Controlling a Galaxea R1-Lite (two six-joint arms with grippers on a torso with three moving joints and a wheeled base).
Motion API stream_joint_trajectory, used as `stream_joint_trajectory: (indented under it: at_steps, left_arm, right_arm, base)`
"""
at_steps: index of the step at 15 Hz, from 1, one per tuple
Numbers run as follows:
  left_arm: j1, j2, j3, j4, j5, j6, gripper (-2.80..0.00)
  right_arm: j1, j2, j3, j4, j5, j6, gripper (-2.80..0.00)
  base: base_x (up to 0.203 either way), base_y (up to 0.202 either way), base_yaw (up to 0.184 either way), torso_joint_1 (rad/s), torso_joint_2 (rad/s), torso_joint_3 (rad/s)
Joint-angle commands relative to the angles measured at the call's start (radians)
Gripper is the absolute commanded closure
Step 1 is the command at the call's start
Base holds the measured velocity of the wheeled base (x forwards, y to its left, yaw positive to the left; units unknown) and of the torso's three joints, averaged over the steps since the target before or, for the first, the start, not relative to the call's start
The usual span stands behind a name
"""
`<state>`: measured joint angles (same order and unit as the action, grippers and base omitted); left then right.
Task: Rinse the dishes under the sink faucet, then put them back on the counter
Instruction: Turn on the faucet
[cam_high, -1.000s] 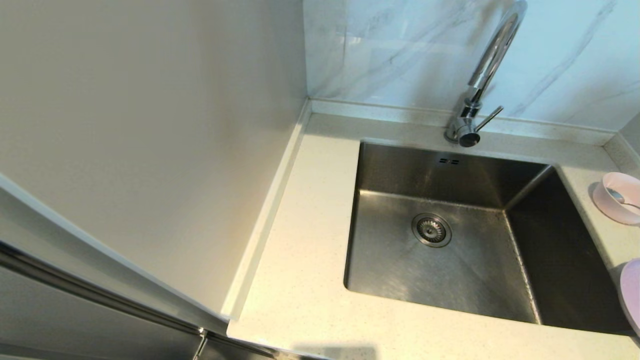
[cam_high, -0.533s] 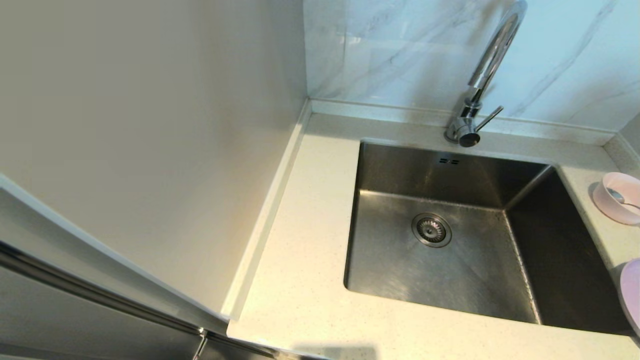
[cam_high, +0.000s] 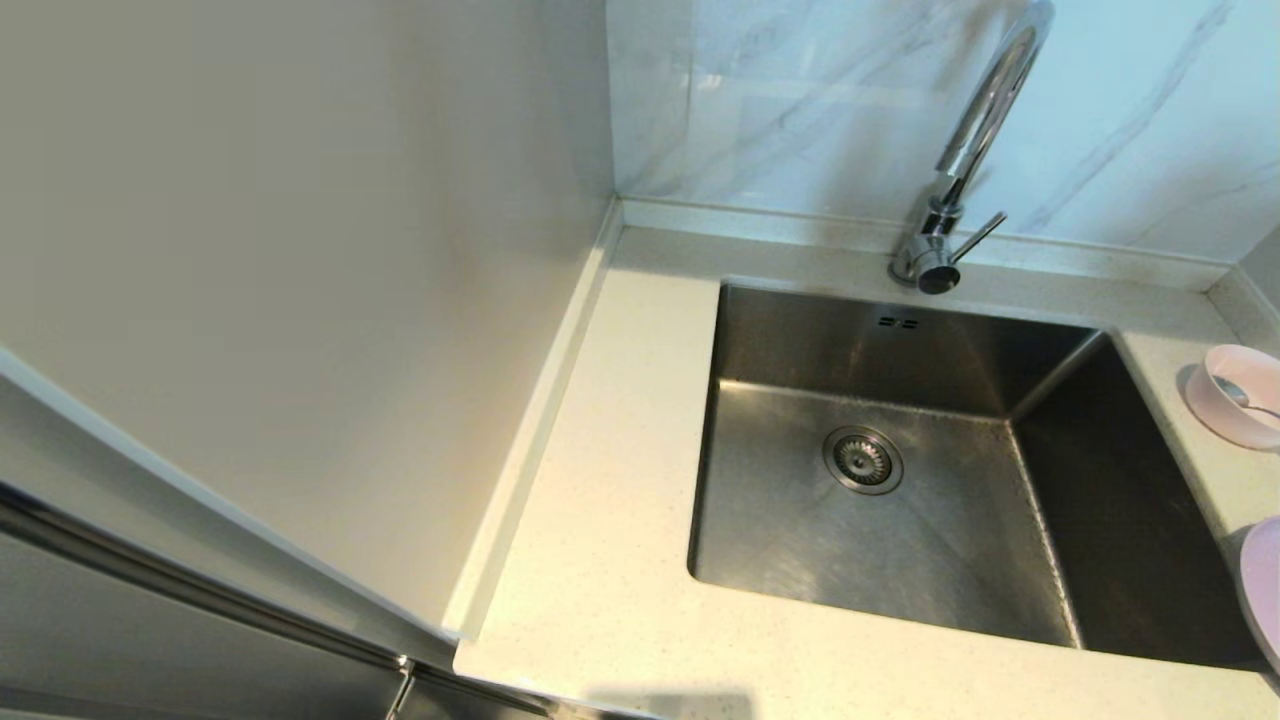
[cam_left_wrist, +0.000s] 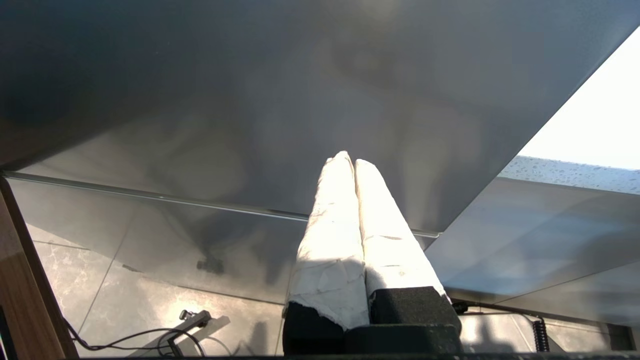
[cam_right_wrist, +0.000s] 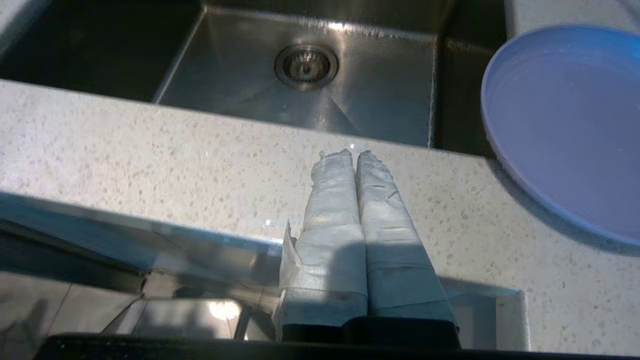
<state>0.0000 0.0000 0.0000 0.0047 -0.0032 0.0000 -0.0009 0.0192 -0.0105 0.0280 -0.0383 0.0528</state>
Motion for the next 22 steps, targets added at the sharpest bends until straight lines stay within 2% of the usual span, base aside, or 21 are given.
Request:
stream_joint_trajectory:
  at_steps: [1,5,8,10,13,16,22]
  left_arm:
    - [0.0,0.0,0.0,0.0,0.0,0.0,0.0]
    - [0.0,0.0,0.0,0.0,0.0,0.0,0.0]
    - [0.0,0.0,0.0,0.0,0.0,0.0,0.0]
    - [0.0,0.0,0.0,0.0,0.0,0.0,0.0]
    - [0.0,0.0,0.0,0.0,0.0,0.0,0.0]
    - [0.0,0.0,0.0,0.0,0.0,0.0,0.0]
    - [0.0,0.0,0.0,0.0,-0.001,0.0,0.0]
  right_arm:
    - [0.001,0.06,-0.074,-0.005,-0.003,-0.001,0.0]
    - [0.001,0.224,-0.279,-0.005,-0.003,0.01,0.0]
    - [-0.001,0.426,-0.488,0.002,-0.003,0.018,0.0]
    - [-0.002,0.584,-0.685,0.031,-0.003,0.056,0.0]
    - [-0.002,0.78,-0.985,0.142,-0.002,0.127,0.0]
    - [-0.004,0.965,-1.195,0.201,0.0,0.209,0.0]
    - [-0.036,1.223,-1.426,0.207,-0.004,0.233,0.0]
  base:
    - [0.0,0.0,0.0,0.0,0.0,0.0]
    - [0.0,0.0,0.0,0.0,0.0,0.0]
    - [0.0,0.0,0.0,0.0,0.0,0.0]
    - [0.0,0.0,0.0,0.0,0.0,0.0]
    - [0.0,0.0,0.0,0.0,0.0,0.0]
    - [0.0,0.0,0.0,0.0,0.0,0.0]
    - [0.0,0.0,0.0,0.0,0.0,0.0]
